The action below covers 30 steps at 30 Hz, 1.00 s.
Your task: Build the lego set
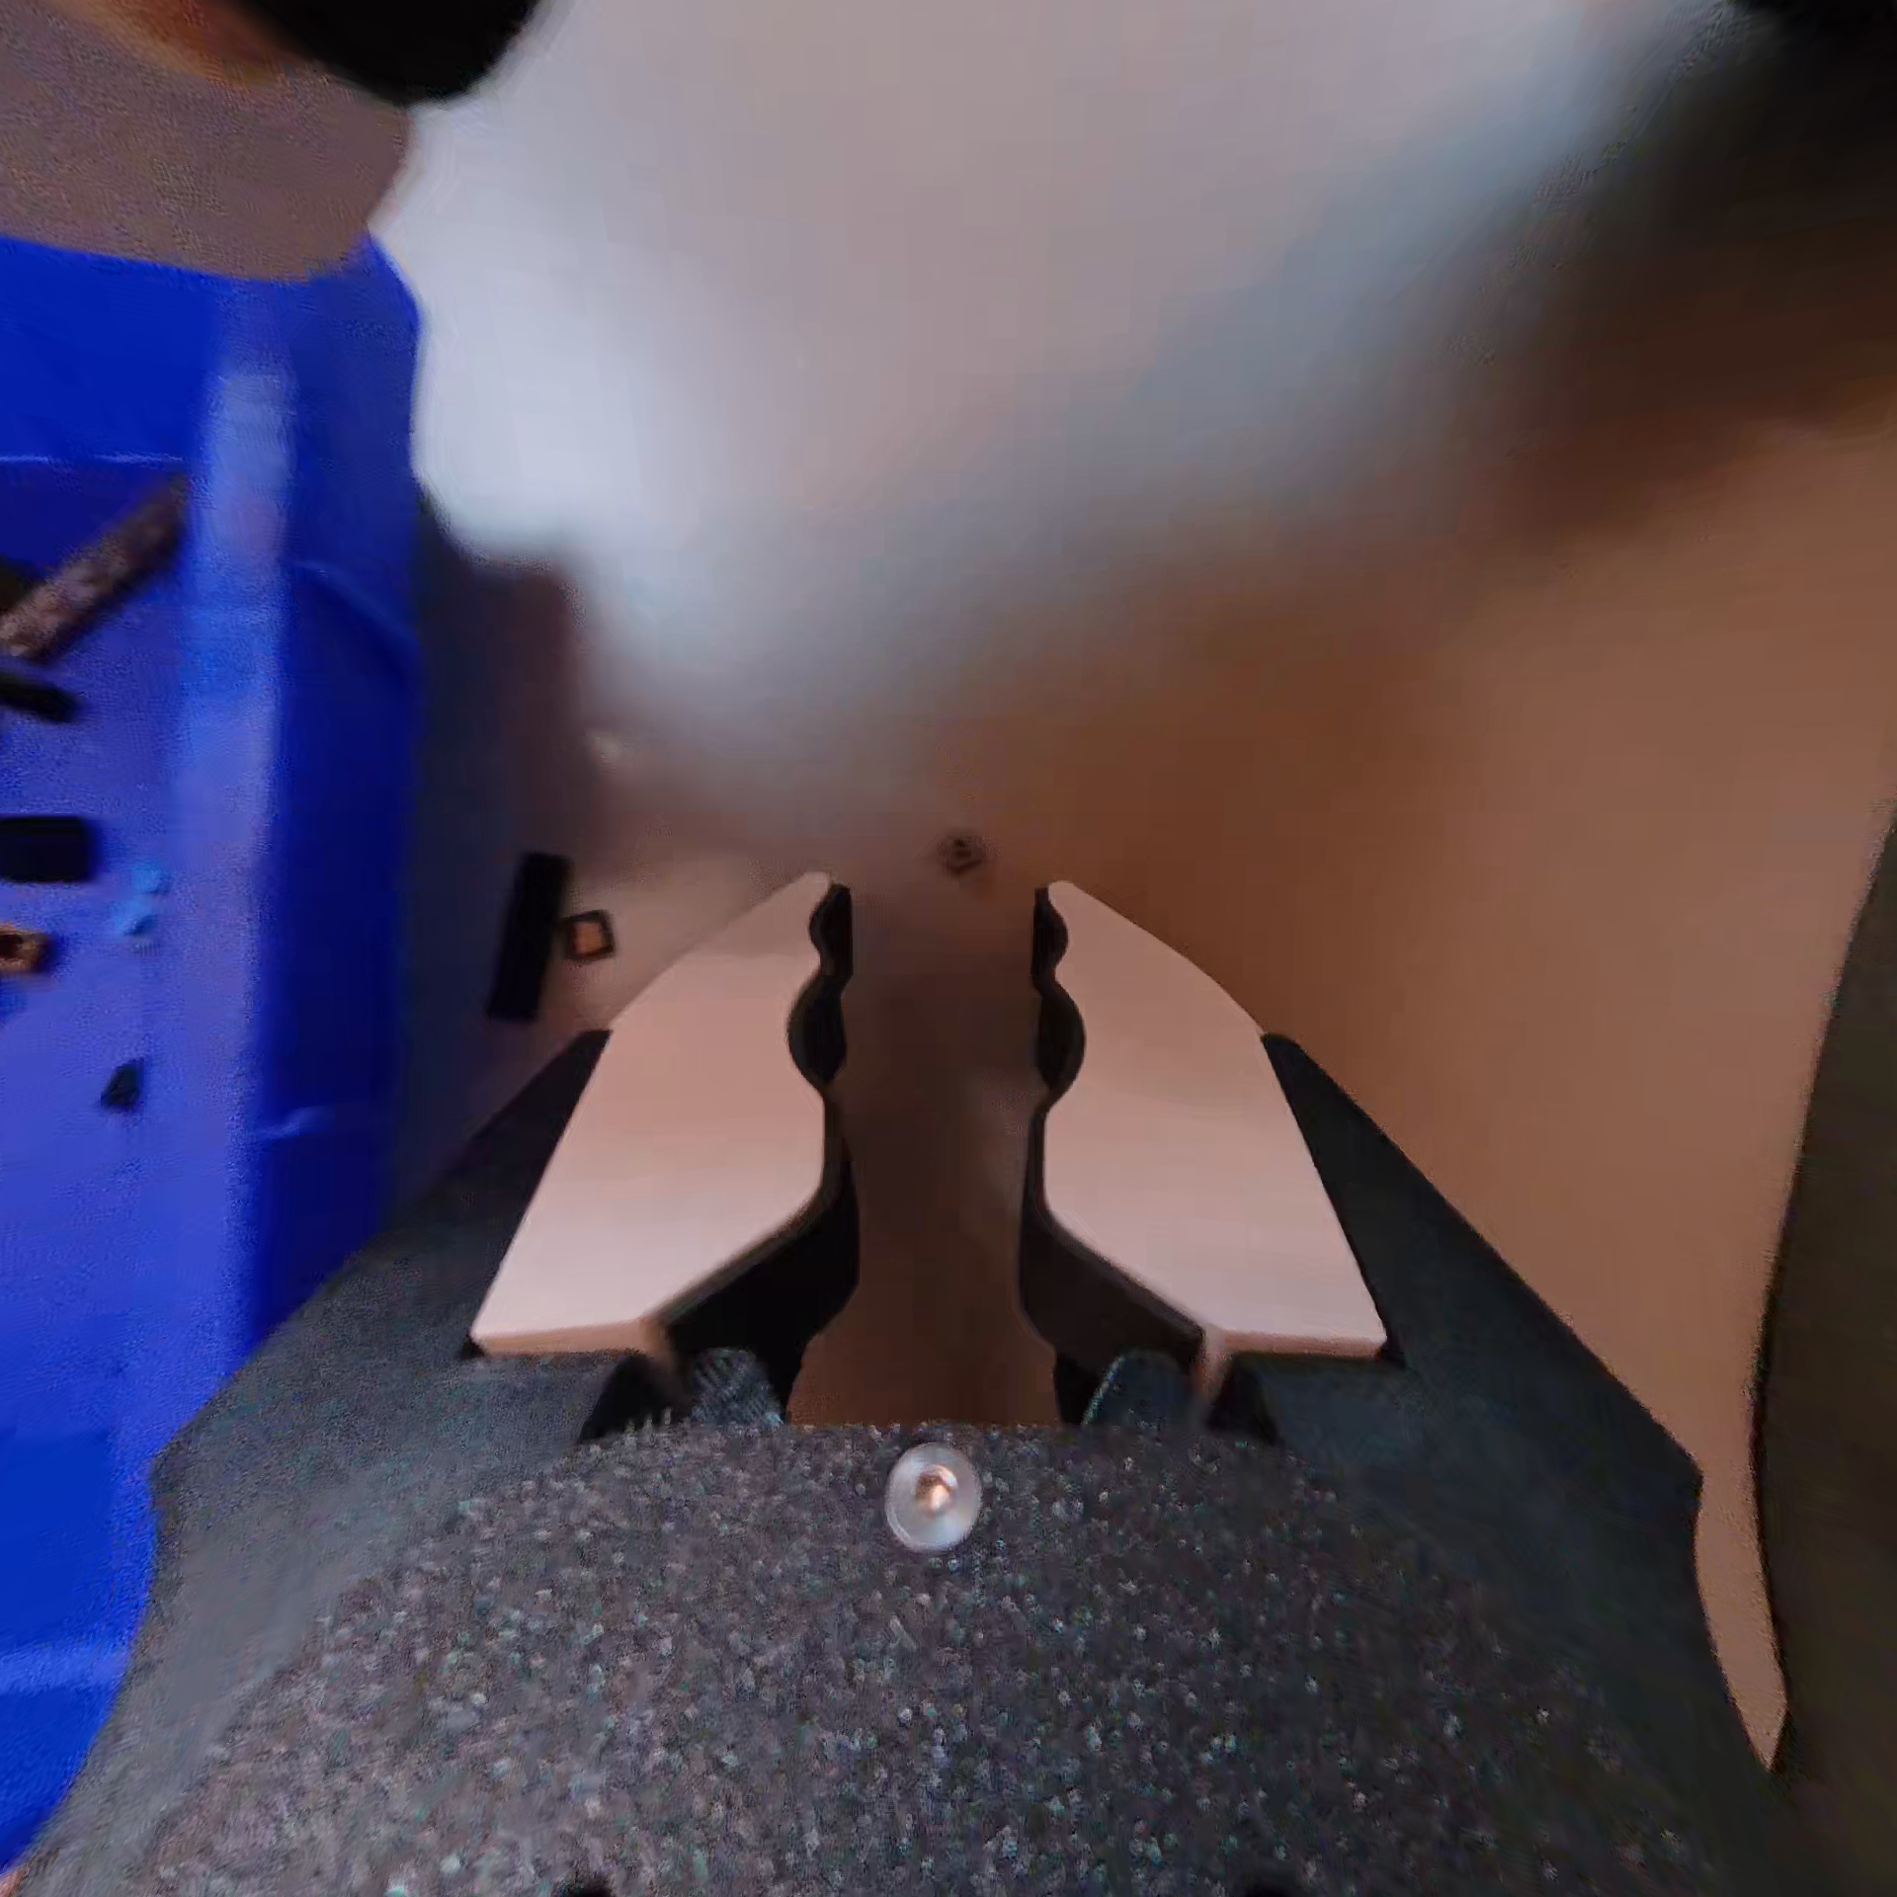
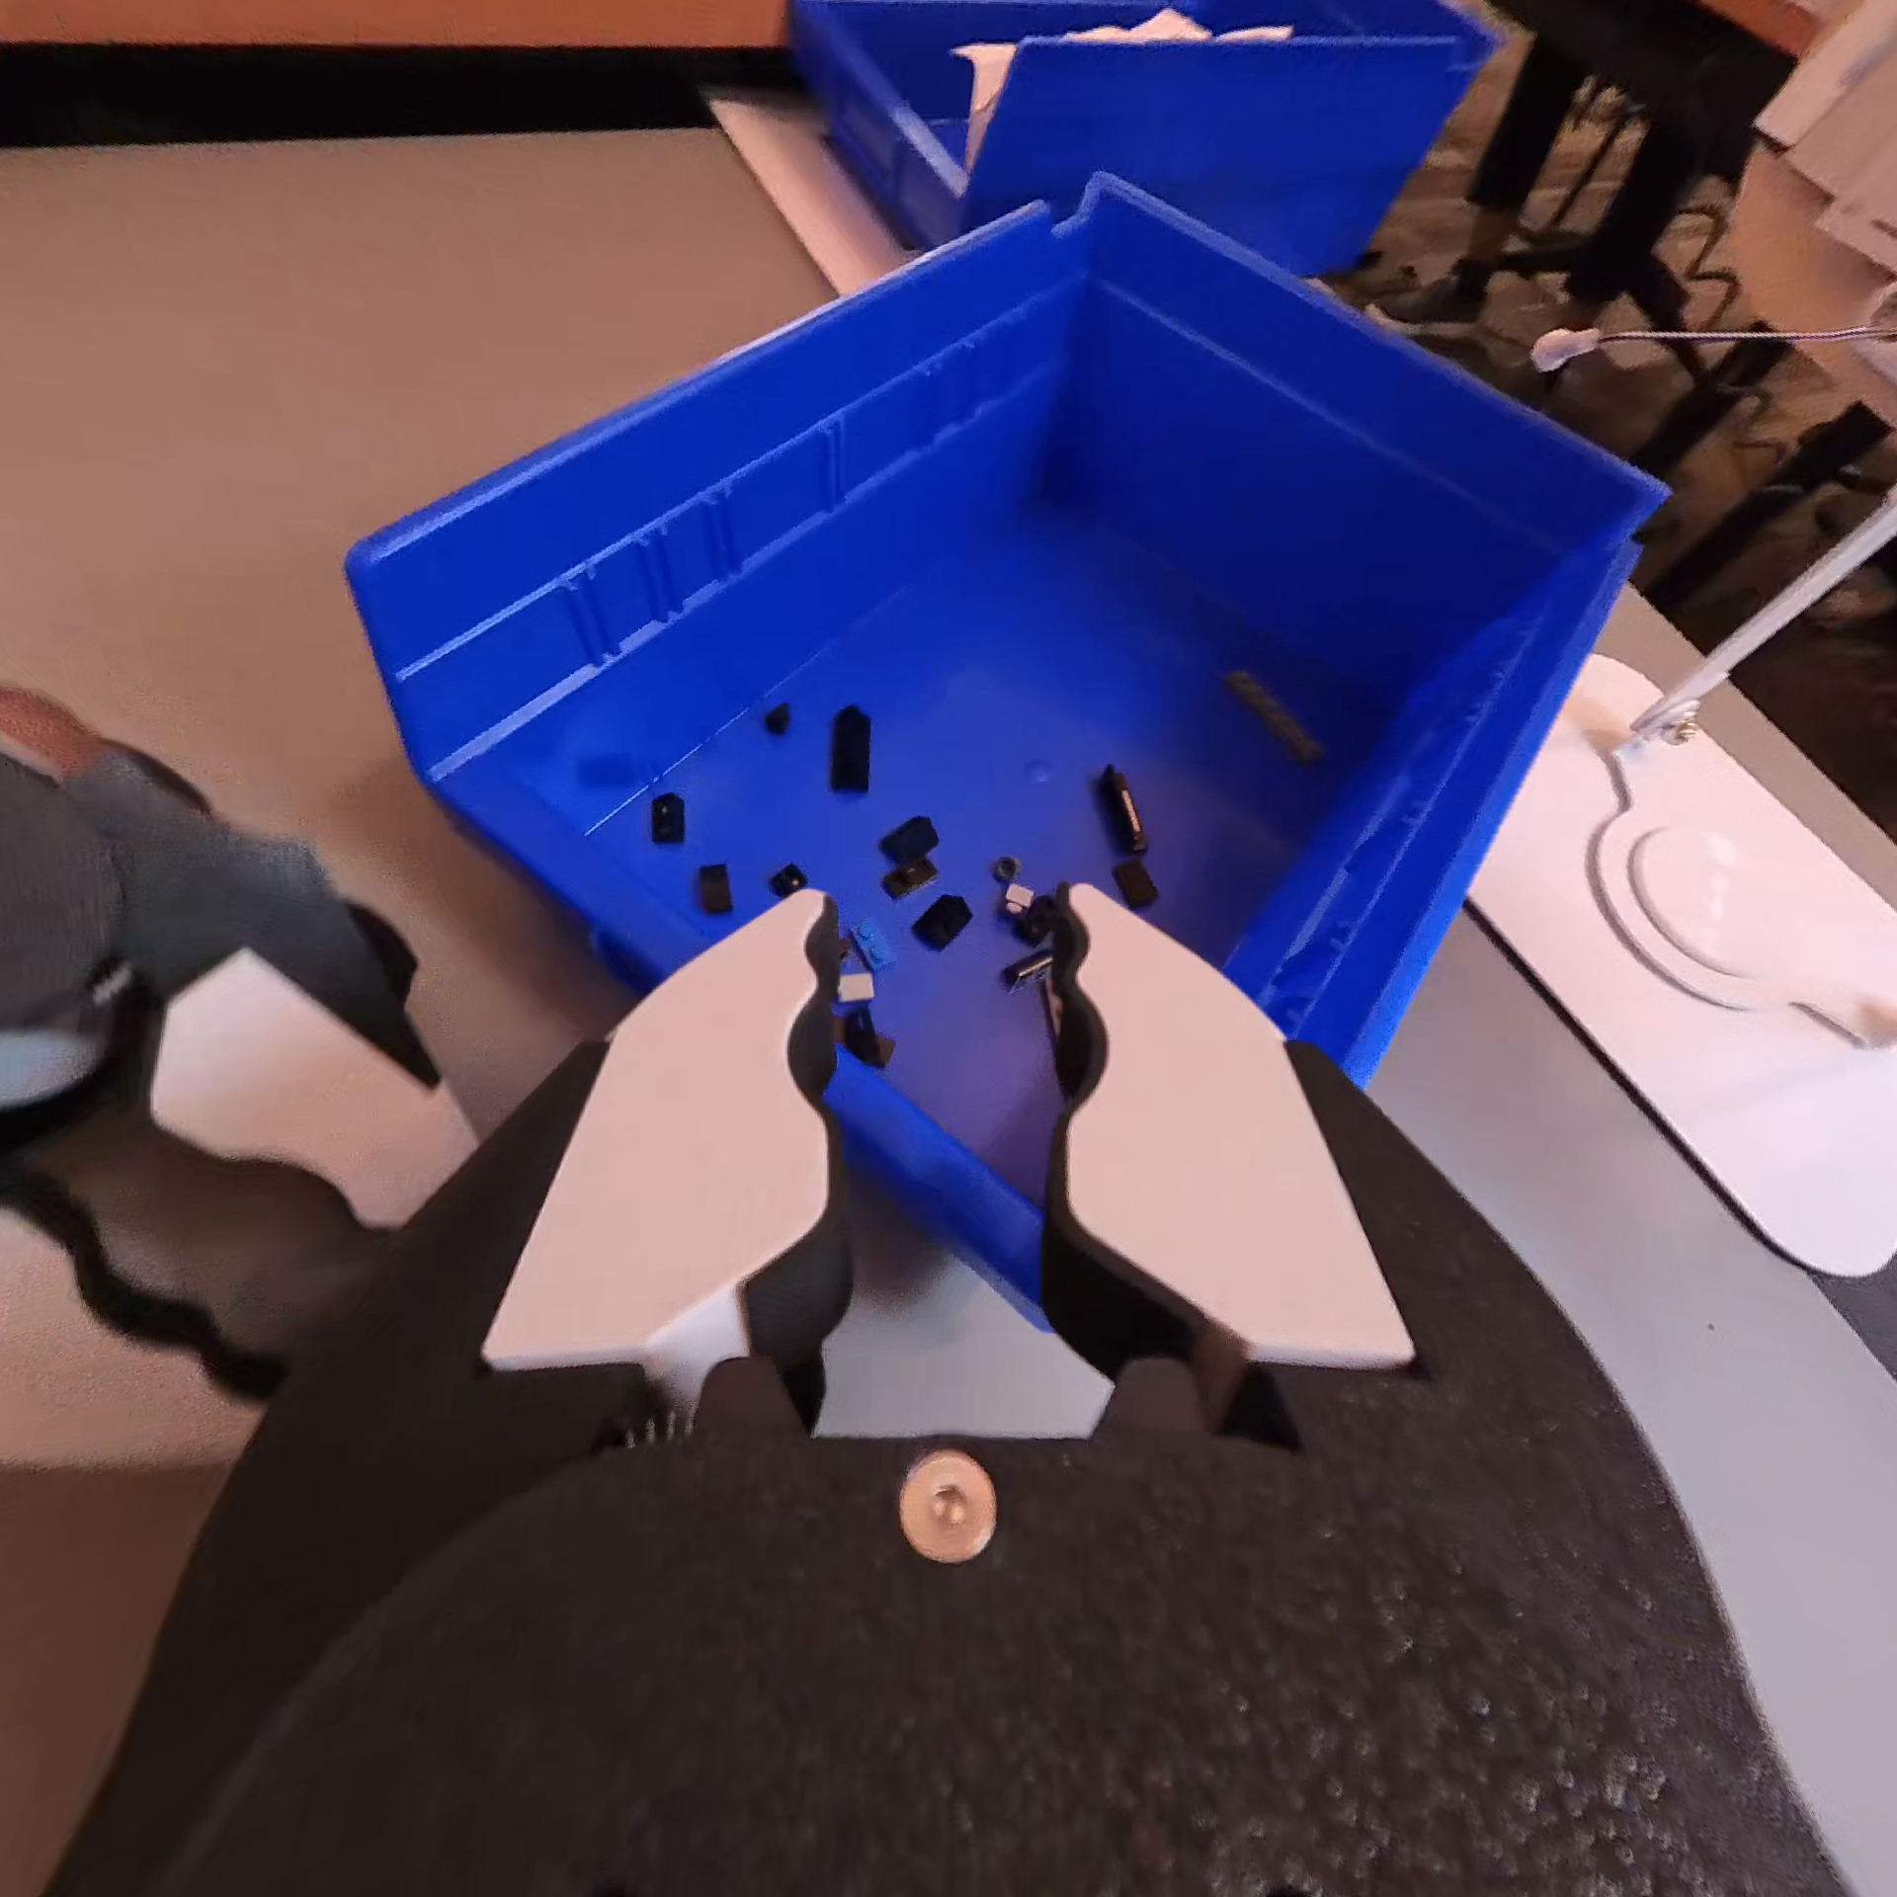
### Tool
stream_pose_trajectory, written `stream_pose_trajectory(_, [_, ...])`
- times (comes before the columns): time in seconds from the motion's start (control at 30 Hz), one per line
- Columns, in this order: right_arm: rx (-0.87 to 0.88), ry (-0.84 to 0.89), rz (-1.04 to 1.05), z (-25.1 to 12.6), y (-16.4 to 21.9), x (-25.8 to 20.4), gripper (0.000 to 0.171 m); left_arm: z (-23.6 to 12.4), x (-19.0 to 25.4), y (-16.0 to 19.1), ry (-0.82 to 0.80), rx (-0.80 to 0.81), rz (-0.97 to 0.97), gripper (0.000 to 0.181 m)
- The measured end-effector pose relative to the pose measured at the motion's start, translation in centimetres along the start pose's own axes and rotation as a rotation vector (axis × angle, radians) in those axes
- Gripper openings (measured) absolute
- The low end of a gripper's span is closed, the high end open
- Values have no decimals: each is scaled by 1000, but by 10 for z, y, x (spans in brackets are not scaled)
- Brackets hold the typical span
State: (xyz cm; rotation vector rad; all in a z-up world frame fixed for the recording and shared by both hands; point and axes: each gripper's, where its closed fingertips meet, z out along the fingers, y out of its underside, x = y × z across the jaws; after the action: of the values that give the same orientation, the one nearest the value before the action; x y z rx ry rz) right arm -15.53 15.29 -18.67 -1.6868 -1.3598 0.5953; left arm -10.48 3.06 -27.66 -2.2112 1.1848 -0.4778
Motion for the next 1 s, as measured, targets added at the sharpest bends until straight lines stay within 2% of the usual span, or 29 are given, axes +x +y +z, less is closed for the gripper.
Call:
stream_pose_trajectory(0.2, [0, -3, -95, -5, 5, -7, 42, 17, 5, -3, -7, -15, 17, 30])
stream_pose_trajectory(0.27, [6, -41, -117, -10, 5, -11, 38, 18, 8, -4, -6, -13, 46, 12])
stream_pose_trajectory(0.33, [-21, -91, -148, -16, 10, -15, 31, 15, 0, -1, -60, -36, 84, 7])
stream_pose_trajectory(0.4, [-97, -172, -177, -22, 26, -22, 31, 1, -8, -7, -90, 16, 76, 7])
stream_pose_trajectory(0.47, [-181, -284, -212, -29, 47, -35, 30, -27, -24, -29, -150, 156, 14, 7])
stream_pose_trajectory(0.57, [-244, -407, -251, -32, 73, -55, 30, -77, -70, -54, -397, 308, -40, 7])
stream_pose_trajectory(0.63, [-253, -424, -239, -22, 80, -67, 30, -92, -95, -55, -518, 299, -72, 14])
stream_pose_trajectory(0.73, [-264, -371, -183, -1, 84, -72, 37, -87, -110, -50, -581, 223, -94, 38])
stream_pose_trajectory(0.8, [-260, -338, -159, 8, 84, -73, 39, -80, -110, -45, -607, 183, -59, 45])
stream_pose_trajectory(0.9, [-276, -325, -131, 16, 85, -77, 37, -76, -105, -42, -598, 170, -30, 46])
stream_pose_trajectory(1.0, [-302, -300, -119, 25, 87, -80, 35, -81, -98, -44, -574, 204, -21, 39])
